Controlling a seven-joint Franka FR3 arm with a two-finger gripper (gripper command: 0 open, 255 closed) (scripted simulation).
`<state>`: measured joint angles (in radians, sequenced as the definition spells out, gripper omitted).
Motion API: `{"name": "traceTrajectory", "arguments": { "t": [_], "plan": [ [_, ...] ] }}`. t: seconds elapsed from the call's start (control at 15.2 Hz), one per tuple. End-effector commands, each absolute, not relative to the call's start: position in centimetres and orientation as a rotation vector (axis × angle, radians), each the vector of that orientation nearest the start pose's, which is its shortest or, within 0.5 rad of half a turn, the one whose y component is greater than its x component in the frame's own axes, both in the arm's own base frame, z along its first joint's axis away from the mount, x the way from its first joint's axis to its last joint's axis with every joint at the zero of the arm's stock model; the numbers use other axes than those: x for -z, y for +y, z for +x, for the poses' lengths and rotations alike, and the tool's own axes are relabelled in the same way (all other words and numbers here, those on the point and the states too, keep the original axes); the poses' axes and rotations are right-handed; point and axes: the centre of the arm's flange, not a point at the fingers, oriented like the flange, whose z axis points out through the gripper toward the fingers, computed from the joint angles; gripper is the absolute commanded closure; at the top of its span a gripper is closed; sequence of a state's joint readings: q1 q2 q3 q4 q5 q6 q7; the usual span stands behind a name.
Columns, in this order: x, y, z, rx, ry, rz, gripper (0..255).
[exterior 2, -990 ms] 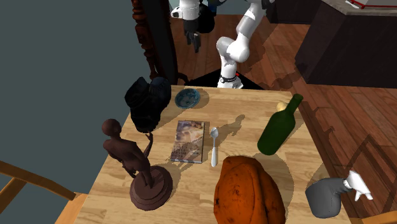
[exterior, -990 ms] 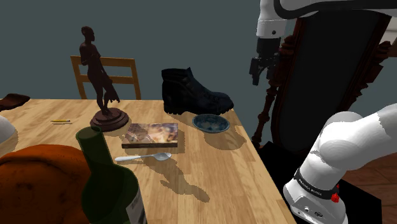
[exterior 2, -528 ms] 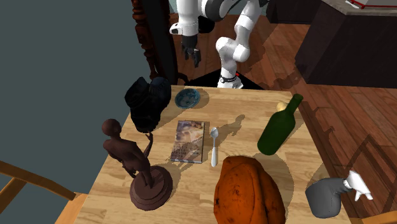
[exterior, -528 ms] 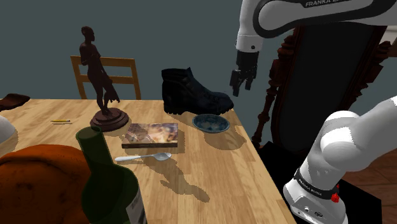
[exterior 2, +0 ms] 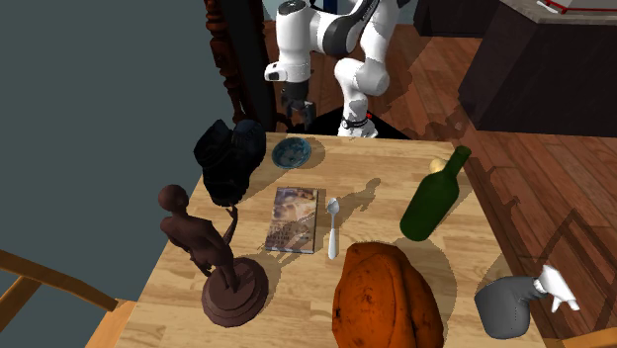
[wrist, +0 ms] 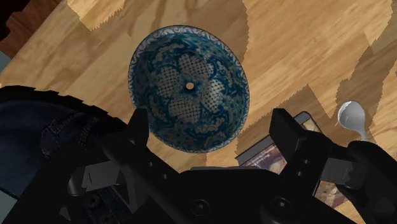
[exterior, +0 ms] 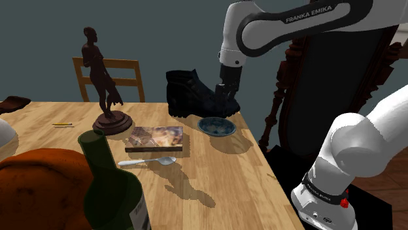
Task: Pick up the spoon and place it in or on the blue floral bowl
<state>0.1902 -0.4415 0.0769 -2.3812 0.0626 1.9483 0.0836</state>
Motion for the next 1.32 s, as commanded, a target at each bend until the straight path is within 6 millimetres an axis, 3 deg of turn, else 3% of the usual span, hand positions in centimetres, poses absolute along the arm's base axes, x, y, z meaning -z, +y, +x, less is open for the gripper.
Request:
{"name": "traceTrajectory", "arguments": {
  "t": [0.0,0.66,1.25],
  "plan": [
    [-47.2,13.8,41.2,0.028,-0.298,-3.087,0],
    [-42.4,24.1,45.0,0.126,-0.584,-2.980,0],
    [-38.9,34.1,46.8,0.210,-0.826,-2.859,0]
  ]
}}
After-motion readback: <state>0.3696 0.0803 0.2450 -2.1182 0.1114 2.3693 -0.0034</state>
